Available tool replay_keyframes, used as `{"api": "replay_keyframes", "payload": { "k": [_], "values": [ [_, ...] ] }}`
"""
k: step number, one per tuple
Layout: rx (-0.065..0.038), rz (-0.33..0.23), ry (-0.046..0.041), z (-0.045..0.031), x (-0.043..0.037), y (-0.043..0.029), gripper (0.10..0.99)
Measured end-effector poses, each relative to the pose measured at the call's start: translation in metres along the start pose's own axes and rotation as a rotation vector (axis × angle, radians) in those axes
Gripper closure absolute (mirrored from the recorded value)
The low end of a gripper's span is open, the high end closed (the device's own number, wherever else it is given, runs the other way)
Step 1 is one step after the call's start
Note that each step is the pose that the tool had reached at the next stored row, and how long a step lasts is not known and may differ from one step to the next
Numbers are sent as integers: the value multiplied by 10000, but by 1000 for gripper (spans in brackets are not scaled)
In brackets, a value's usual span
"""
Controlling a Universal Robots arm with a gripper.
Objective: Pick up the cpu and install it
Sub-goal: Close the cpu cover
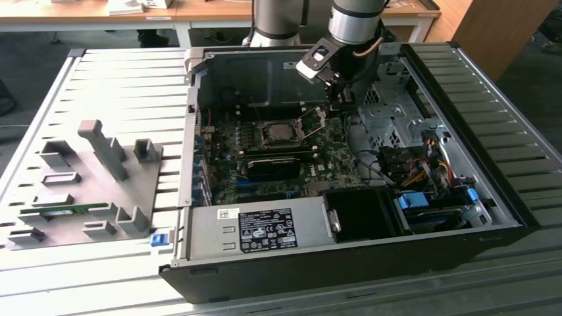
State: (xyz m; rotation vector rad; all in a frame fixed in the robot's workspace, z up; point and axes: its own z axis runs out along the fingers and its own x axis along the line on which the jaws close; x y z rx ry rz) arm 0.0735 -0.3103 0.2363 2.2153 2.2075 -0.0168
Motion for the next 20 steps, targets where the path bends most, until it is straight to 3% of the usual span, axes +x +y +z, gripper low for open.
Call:
{"api": "replay_keyframes", "payload": {
  "k": [10,20],
  "values": [
    [0,0,10,-52,-2,-153,980],
    [-1,0,22,-52,-3,-440,980]
  ]
}}
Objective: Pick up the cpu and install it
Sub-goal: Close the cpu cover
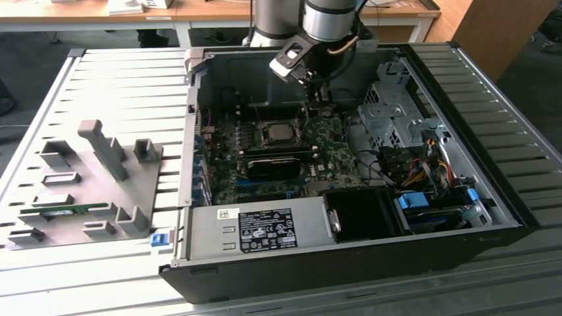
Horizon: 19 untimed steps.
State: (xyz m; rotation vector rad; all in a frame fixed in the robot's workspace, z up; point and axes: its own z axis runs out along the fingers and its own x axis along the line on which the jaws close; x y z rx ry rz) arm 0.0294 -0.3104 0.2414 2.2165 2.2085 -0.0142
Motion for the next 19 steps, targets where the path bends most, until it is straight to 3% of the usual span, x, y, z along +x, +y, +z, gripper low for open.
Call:
{"api": "replay_keyframes", "payload": {
  "k": [11,19],
  "values": [
    [0,0,-1,86,1,-199,980],
    [1,1,-3,141,0,-463,980]
  ]
}}
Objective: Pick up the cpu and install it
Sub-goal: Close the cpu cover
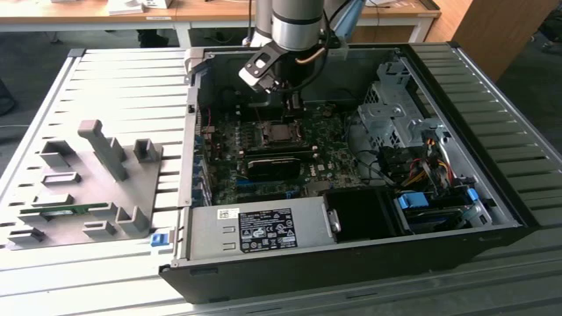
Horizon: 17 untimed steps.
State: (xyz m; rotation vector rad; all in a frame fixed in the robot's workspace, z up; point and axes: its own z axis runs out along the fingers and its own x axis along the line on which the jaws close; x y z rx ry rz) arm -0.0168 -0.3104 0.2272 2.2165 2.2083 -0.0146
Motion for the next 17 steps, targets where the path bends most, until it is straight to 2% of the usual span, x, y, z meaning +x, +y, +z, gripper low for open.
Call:
{"api": "replay_keyframes", "payload": {
  "k": [7,11,17],
  "values": [
    [-1,0,2,44,0,-183,980],
    [1,-1,2,97,1,-226,980],
    [1,-1,2,178,1,-333,980]
  ]
}}
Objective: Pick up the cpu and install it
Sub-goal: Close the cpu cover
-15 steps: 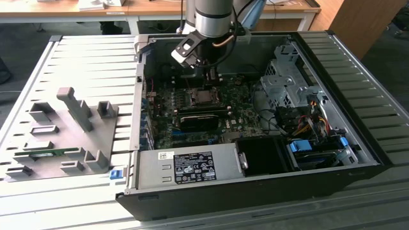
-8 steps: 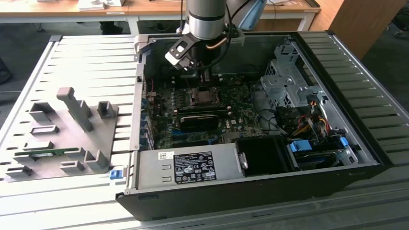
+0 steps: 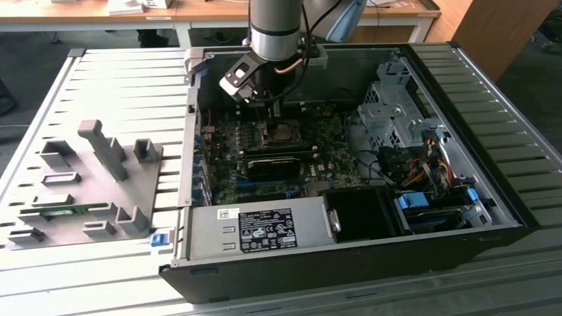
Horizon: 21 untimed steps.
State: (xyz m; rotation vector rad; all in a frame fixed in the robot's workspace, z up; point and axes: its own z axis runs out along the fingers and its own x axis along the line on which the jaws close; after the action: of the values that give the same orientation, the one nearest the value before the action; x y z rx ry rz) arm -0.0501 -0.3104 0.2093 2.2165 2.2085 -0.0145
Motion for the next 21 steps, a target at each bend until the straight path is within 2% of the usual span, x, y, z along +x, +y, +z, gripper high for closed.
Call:
{"api": "replay_keyframes", "payload": {
  "k": [10,14,17,21],
  "values": [
    [2,0,-11,74,1,-7,980],
    [10,1,-21,96,0,18,980],
    [4,1,-11,104,2,62,980],
    [-5,-1,-3,88,2,97,980]
  ]
}}
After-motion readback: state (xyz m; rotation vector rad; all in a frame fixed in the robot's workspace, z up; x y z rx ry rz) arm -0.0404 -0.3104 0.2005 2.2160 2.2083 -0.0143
